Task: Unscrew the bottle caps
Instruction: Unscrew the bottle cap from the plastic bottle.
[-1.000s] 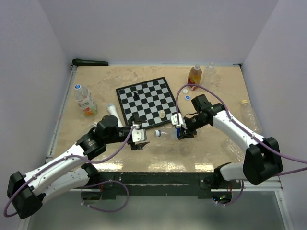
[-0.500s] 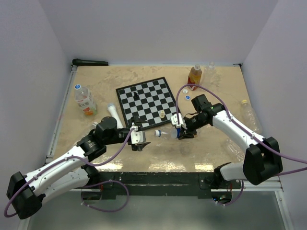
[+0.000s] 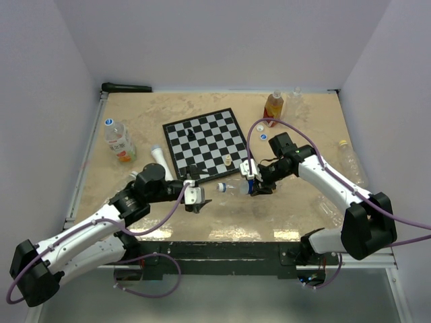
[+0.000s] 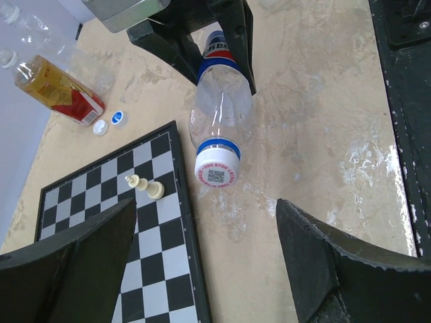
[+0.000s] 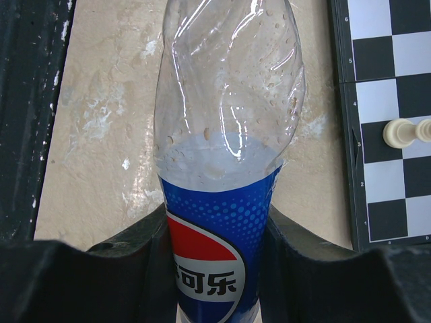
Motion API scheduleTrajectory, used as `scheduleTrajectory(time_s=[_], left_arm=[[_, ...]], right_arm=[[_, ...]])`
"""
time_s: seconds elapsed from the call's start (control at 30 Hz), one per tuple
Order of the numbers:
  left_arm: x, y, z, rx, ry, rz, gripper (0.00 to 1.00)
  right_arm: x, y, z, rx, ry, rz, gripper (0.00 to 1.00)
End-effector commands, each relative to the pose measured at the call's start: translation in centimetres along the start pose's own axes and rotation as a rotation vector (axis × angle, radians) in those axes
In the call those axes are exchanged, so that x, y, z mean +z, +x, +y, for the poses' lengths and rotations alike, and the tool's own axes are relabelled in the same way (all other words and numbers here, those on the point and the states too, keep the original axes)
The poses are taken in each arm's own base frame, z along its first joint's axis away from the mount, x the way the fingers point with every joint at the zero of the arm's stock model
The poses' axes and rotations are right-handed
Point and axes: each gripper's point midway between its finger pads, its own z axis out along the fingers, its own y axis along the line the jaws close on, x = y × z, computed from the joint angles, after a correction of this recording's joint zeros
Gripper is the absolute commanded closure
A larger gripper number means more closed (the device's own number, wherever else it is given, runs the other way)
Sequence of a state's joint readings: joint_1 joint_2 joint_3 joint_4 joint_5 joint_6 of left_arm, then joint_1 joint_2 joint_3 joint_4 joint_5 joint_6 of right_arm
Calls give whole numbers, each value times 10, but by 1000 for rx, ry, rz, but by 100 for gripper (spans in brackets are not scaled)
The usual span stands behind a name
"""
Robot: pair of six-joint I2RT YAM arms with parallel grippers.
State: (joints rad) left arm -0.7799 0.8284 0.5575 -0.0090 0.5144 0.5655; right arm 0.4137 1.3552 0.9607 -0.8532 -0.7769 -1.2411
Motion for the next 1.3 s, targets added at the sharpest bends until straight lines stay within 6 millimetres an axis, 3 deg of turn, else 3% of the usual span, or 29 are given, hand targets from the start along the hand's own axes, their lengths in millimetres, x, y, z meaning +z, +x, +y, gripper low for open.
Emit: scheduleTrajectory(time_s=[0.0,0.37,0.83,1.0,1.17,1.27], left_arm=[[7,-14,2,38,36,-52,13],[31,-15,7,-28,66,-73,28],[40,-17,1,-84,106,-100,47],[42,-18,0,-103,112,-99,64],[42,-28,6,-218,81,-111,100],[41,-29,8,-341,56,-82,100]], right_arm=[[-1,-7,-2,-9,-5,-17,100],[-1,-8,-1,-14,-5,-16,100],[0,-7,-1,-12,-9,-14,100],[0,-8,-1,-12,-8,-14,100],[-1,-7,-2,-14,-6,-12,100],[0,-7,-1,-8,-9,-11,100]])
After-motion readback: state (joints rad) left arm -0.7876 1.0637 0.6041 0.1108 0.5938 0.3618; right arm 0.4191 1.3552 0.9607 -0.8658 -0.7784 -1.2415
